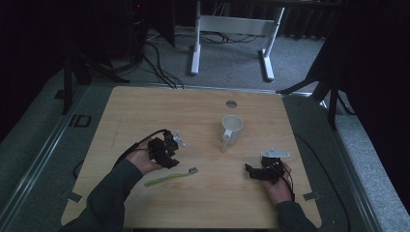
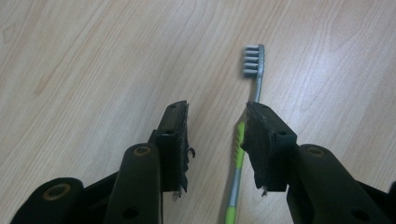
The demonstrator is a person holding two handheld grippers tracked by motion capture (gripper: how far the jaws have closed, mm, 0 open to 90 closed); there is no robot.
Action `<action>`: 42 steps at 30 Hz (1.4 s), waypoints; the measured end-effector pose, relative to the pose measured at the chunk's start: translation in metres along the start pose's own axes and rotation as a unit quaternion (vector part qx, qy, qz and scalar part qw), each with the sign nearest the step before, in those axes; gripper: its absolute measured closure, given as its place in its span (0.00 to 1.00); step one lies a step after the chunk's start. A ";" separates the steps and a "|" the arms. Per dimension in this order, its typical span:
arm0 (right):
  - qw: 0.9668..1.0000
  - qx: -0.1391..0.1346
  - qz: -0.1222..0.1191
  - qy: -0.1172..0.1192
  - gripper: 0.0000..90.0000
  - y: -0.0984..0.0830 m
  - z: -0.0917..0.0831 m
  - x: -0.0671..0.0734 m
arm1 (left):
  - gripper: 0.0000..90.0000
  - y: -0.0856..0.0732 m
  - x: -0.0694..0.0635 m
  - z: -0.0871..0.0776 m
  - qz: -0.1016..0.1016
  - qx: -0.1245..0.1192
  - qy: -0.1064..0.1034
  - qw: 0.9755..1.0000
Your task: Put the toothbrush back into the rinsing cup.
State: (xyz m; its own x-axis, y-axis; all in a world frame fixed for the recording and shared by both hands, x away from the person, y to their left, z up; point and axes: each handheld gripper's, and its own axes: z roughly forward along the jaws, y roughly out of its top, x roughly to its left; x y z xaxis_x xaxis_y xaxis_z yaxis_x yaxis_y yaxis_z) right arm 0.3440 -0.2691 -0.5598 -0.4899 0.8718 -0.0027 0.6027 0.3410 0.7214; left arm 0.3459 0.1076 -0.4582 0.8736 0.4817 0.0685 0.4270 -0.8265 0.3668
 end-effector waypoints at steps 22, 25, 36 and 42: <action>1.000 0.000 -0.001 0.000 0.18 0.000 0.000 0.000 | 0.72 0.001 -0.003 0.011 0.008 0.028 -0.022 0.999; 1.000 0.000 -0.001 0.000 0.18 0.000 0.000 0.000 | 0.72 0.002 -0.004 0.012 0.009 0.032 -0.027 0.999; 1.000 0.000 -0.001 0.000 0.18 0.000 0.000 0.000 | 0.71 0.003 -0.006 0.018 0.018 0.045 -0.033 0.998; 1.000 0.000 -0.001 0.000 0.18 0.000 0.000 0.000 | 0.70 0.004 -0.008 0.023 0.022 0.054 -0.037 0.998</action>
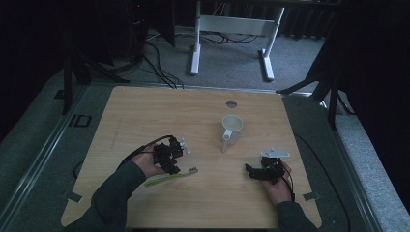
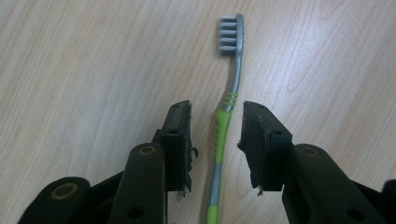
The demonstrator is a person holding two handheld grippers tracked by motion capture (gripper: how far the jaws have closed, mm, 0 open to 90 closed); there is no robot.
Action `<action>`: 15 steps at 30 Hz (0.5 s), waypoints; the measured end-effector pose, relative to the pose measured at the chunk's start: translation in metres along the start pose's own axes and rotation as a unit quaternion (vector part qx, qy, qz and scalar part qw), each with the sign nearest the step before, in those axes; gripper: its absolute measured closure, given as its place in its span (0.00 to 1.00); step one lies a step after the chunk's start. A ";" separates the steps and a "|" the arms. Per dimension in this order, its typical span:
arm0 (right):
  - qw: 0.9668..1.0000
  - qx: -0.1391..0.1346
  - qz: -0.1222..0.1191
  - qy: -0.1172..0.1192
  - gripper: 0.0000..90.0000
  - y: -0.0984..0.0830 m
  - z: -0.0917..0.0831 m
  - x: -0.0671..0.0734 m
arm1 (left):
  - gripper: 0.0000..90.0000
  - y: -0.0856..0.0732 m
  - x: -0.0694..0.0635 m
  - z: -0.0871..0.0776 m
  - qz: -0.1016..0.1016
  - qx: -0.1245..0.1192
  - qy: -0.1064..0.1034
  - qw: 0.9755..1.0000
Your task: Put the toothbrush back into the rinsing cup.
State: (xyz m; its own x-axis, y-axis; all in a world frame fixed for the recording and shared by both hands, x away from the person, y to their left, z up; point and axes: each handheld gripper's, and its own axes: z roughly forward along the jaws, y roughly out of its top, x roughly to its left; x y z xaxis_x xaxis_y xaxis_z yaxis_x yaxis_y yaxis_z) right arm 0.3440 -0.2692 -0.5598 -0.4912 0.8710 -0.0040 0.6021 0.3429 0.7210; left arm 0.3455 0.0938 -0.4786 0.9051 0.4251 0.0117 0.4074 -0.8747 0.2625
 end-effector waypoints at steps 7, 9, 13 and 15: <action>1.000 0.000 0.000 0.000 0.18 0.000 0.000 0.000 | 0.70 0.002 -0.002 0.005 0.003 0.008 -0.002 1.000; 1.000 0.000 0.000 0.000 0.18 0.000 0.000 0.000 | 0.71 0.002 -0.003 0.006 0.006 0.012 -0.001 1.000; 1.000 0.000 0.000 0.000 0.18 0.000 0.000 0.000 | 0.71 0.002 -0.004 0.009 0.008 0.018 0.002 1.000; 1.000 0.000 0.000 0.000 0.18 0.000 0.000 0.000 | 0.71 0.002 -0.005 0.011 0.008 0.024 0.006 1.000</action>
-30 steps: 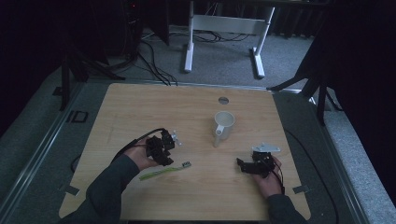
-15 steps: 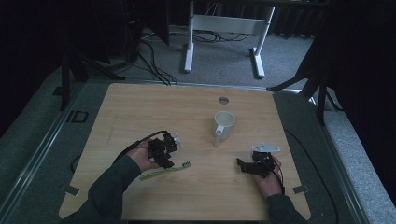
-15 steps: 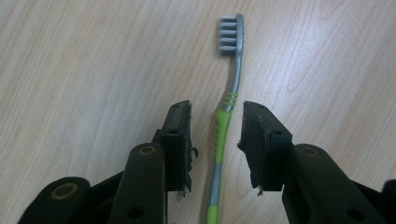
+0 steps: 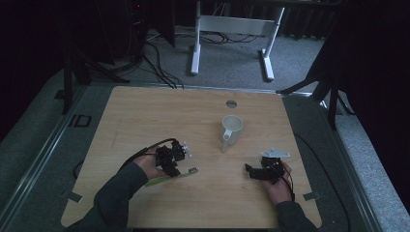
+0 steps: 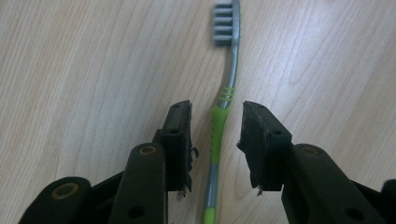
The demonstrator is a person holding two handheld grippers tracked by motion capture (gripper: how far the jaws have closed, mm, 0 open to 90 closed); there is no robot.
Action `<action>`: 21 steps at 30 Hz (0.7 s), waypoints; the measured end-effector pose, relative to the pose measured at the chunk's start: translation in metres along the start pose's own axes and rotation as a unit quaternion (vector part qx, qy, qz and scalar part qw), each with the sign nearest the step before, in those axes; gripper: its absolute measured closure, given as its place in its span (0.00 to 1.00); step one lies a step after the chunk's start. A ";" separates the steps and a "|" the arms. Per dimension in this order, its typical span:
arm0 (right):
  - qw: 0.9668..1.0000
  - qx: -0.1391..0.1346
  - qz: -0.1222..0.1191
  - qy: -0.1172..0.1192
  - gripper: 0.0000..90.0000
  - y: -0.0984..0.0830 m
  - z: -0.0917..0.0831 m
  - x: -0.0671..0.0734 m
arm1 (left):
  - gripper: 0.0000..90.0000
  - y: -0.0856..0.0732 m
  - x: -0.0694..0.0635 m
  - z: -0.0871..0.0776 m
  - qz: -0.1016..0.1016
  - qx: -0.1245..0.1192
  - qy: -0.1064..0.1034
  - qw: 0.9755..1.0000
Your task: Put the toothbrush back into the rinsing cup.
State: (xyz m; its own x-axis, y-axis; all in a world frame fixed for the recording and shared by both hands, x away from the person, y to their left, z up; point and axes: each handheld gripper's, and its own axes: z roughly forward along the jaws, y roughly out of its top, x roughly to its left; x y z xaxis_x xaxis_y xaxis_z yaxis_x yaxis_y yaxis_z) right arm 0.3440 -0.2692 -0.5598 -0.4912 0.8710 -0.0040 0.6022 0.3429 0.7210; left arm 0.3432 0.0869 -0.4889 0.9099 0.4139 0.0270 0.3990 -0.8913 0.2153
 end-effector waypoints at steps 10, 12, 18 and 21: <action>1.000 0.000 0.000 0.000 0.18 0.000 0.000 0.000 | 0.72 0.001 -0.002 0.007 0.008 0.021 0.000 1.000; 1.000 0.000 0.000 0.000 0.18 0.000 0.000 0.000 | 0.72 0.001 -0.002 0.009 0.008 0.026 -0.002 1.000; 1.000 0.000 0.000 0.000 0.18 0.000 0.000 0.000 | 0.73 0.002 -0.001 0.012 0.012 0.037 -0.005 0.999; 1.000 0.000 0.000 0.000 0.18 0.000 0.000 0.000 | 0.74 0.002 -0.002 0.012 0.013 0.041 -0.004 0.999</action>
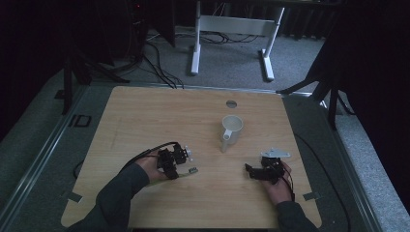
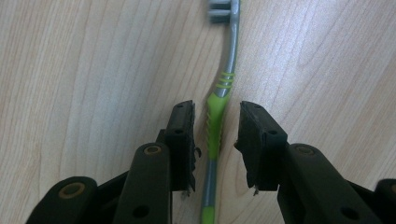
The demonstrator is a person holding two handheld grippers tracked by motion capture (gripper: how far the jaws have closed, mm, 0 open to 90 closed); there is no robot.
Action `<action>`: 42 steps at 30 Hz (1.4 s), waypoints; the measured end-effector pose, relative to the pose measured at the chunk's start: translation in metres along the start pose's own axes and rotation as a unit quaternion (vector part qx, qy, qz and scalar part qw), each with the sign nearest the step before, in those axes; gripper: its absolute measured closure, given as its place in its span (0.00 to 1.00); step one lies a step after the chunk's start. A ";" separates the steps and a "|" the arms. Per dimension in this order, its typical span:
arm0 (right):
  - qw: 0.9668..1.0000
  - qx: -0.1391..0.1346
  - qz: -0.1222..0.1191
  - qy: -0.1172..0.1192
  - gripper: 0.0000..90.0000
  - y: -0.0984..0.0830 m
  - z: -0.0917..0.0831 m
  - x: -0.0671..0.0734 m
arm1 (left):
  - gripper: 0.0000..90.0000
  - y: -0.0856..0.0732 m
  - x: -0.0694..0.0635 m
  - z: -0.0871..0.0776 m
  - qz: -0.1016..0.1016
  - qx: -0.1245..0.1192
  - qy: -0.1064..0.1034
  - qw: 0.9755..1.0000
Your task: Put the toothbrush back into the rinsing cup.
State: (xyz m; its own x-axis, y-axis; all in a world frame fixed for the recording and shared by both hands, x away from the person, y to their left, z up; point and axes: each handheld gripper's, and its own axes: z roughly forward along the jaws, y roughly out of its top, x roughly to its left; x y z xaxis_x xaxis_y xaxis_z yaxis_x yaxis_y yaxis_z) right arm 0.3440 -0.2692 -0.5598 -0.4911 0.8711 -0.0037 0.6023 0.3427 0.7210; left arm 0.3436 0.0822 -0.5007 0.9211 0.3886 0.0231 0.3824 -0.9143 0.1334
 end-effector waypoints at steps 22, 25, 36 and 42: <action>1.000 0.000 0.000 0.000 0.18 0.000 0.000 0.000 | 0.79 0.003 0.001 0.012 0.001 0.031 -0.002 1.000; 1.000 0.000 0.000 0.000 0.18 0.000 0.000 0.000 | 0.80 0.003 0.002 0.013 0.000 0.034 -0.001 0.999; 1.000 0.000 0.000 0.000 0.18 0.000 0.000 0.000 | 0.82 0.005 0.001 0.017 0.004 0.042 0.004 0.999; 1.000 0.000 -0.001 0.000 0.18 0.000 0.000 0.000 | 0.85 0.005 0.001 0.016 0.001 0.044 0.005 0.999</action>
State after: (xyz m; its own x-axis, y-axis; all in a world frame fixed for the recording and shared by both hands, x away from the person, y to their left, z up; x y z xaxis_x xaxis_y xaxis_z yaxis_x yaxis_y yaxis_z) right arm 0.3440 -0.2692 -0.5598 -0.4917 0.8707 -0.0047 0.6016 0.3436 0.7211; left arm 0.3480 0.0764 -0.5163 0.9210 0.3881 0.0332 0.3865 -0.9212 0.0452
